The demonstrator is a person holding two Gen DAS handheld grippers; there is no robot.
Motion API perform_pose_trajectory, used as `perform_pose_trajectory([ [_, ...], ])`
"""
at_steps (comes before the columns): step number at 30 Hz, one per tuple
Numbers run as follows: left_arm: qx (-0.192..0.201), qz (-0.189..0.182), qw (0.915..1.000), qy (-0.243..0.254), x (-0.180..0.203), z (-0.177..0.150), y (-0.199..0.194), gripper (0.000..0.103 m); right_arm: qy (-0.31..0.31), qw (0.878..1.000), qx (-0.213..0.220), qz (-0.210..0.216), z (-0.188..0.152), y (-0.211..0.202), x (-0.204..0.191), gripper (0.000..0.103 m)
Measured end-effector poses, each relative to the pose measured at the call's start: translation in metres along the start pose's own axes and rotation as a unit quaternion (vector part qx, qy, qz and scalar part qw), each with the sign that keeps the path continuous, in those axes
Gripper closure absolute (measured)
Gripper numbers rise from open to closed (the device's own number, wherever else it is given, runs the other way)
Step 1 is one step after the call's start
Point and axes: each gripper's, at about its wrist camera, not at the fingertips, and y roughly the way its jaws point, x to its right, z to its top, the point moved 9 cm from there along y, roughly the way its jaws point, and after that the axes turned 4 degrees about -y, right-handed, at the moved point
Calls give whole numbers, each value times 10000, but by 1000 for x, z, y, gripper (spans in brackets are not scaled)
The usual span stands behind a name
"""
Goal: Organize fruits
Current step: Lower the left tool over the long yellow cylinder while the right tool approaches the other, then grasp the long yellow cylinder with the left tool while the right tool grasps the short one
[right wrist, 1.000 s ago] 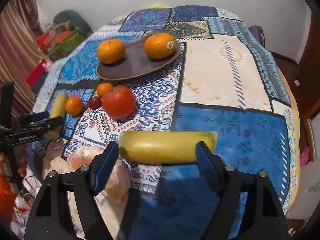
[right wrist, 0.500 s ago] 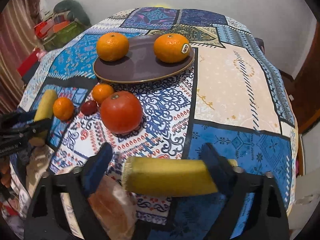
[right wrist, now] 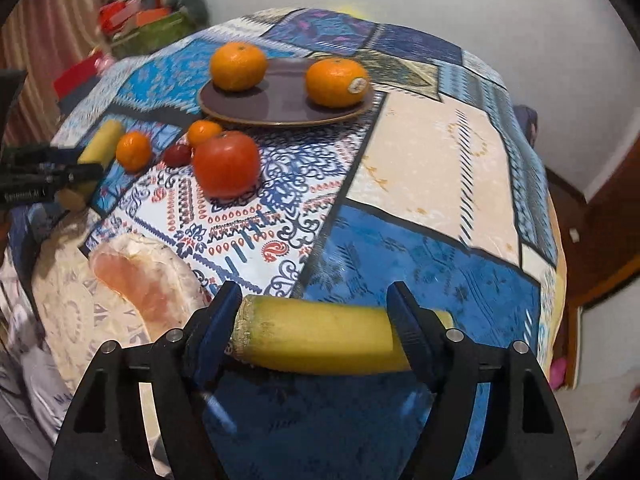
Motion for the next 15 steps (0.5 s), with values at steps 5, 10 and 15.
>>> perform_pose_trajectory([
  [5, 30, -75, 9999, -104, -2, 0, -4, 47, 692, 9973, 227, 79, -1, -24, 15, 29],
  [10, 41, -78, 9999, -142, -4, -1, -7, 47, 1318, 9910, 154, 150, -7, -28, 29, 29],
  [15, 94, -86, 9996, -237, -6, -3, -13, 46, 1695, 9851, 39, 299, -17, -17, 29, 29],
])
